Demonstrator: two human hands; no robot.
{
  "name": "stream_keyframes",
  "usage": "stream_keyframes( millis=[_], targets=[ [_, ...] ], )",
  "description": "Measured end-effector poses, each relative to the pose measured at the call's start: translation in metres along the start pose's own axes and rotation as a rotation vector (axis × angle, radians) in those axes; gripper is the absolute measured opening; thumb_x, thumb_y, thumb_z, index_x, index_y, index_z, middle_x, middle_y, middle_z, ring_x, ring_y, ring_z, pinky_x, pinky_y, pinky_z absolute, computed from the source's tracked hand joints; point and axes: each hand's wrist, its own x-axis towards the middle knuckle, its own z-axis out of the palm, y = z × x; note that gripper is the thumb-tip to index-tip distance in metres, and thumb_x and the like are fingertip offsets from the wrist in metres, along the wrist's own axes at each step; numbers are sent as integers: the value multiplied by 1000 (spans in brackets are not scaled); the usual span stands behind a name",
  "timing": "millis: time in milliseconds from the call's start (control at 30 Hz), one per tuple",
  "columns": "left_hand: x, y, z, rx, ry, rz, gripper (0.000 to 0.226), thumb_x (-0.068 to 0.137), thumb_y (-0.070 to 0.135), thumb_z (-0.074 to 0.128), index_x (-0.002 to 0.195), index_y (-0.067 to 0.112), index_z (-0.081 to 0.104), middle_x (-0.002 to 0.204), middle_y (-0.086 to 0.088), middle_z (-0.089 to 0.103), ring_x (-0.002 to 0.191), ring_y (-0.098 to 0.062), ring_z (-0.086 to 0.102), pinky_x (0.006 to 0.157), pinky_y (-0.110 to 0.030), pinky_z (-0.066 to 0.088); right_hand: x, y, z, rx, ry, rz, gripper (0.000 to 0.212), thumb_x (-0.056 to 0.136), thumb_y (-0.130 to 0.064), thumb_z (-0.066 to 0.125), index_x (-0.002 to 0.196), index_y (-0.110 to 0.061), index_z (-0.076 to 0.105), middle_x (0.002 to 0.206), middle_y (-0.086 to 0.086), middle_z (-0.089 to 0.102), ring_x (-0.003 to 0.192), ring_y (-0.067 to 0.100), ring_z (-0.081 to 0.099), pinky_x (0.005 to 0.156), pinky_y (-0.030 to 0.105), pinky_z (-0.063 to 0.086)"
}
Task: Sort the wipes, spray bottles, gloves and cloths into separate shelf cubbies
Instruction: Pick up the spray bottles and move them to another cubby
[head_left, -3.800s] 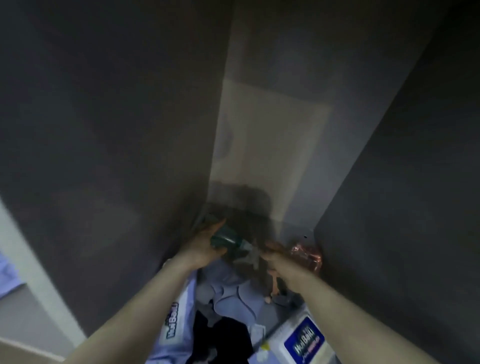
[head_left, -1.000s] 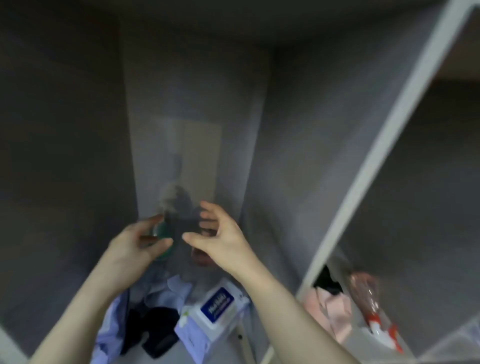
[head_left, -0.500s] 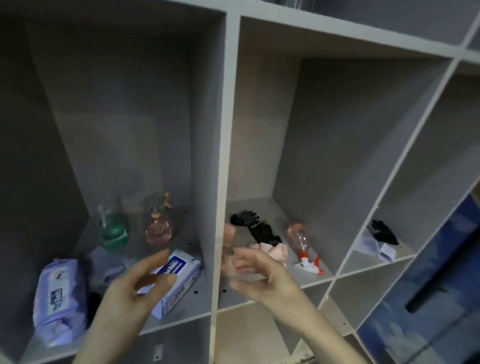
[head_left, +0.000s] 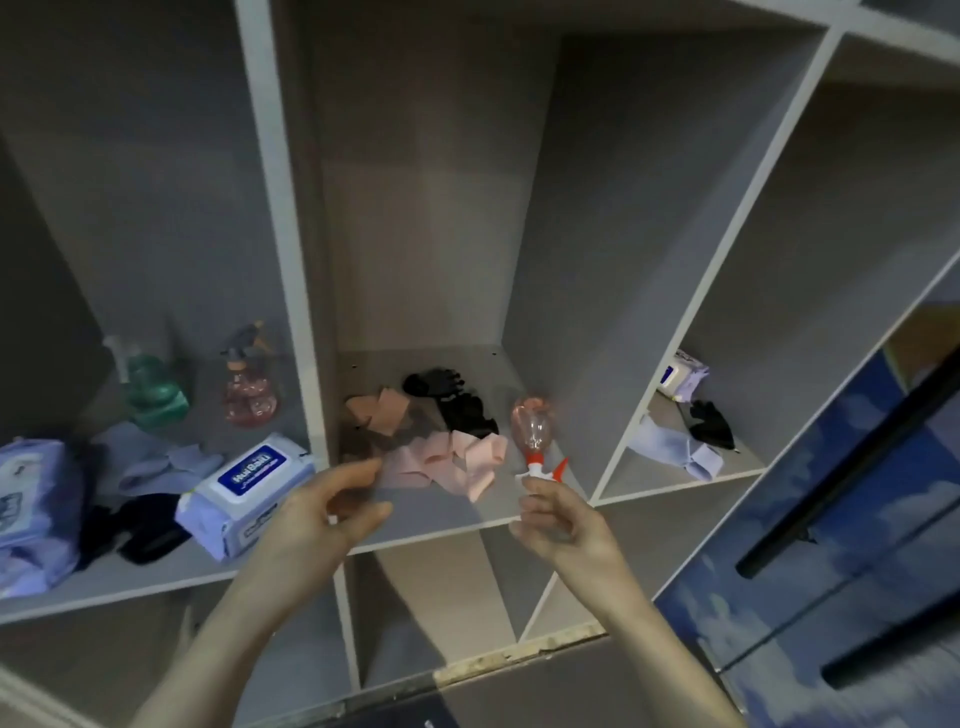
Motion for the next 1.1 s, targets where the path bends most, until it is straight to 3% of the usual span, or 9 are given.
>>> stream_keyframes(
  millis=[100,267,433,500,700,767,867,1000,1100],
  targets=[
    [31,5,54,19,-22,-6,37,79,15,74,108,35,62,108,4,67,89,-7,66,84,-30,53,31,29,-36,-37,-39,20,42,78,-1,71,109,-27,60,101,-2,63,93,13,60,75,7,46],
    [79,9,155,-65,-37,-80,42,80,16,73,119,25,59,120,0,60,91,-11,65,81,-19,48,101,79,-82,-192,-143,26,40,81,-4,65,116,-22,57,118,6,61,106,20,58,88,23,44],
    [108,-1,212,-123,-15,-204,54,82,12,70,133,18,52,130,-2,56,102,-18,64,90,-26,49,162,124,-86,-467,-289,55,45,76,-23,55,121,-21,53,116,6,58,102,20,59,74,20,44],
    [120,-5,226,-148,-2,-249,54,83,12,69,134,18,50,130,-1,54,104,-16,62,83,-18,48,192,158,-81,-581,-349,55,58,68,-34,49,125,-24,50,119,11,58,106,26,59,81,27,48],
    [144,-17,249,-330,69,-402,54,83,14,70,134,21,51,130,-3,52,108,-16,55,64,-14,46,217,149,-70,-875,-416,-68,72,86,-12,54,148,-23,19,144,10,35,136,30,29,108,36,30],
    [148,-24,251,-348,86,-422,52,84,15,70,133,22,52,130,-2,52,107,-14,56,69,-17,44,226,156,-69,-976,-439,-88,80,85,-8,54,149,-25,10,152,8,24,141,29,22,111,38,26],
    [155,-26,246,-350,82,-424,51,84,20,70,132,24,51,129,0,53,98,-10,59,69,-16,45,237,170,-69,-1150,-481,-143,95,77,-3,57,148,-30,2,144,10,36,133,30,31,111,39,28],
    [169,-25,237,-301,98,-433,46,88,15,65,132,18,52,133,-6,51,104,-15,54,83,-24,41,241,163,-65,-1268,-453,-275,80,80,-5,56,147,-26,17,133,4,48,125,24,43,111,47,23],
    [176,-17,240,-258,46,-412,46,89,16,64,133,19,51,127,3,51,106,-11,51,85,-22,41,244,148,-59,-1042,-336,-319,61,83,-23,58,139,-25,36,132,2,52,126,23,45,104,41,30]
  ],
)
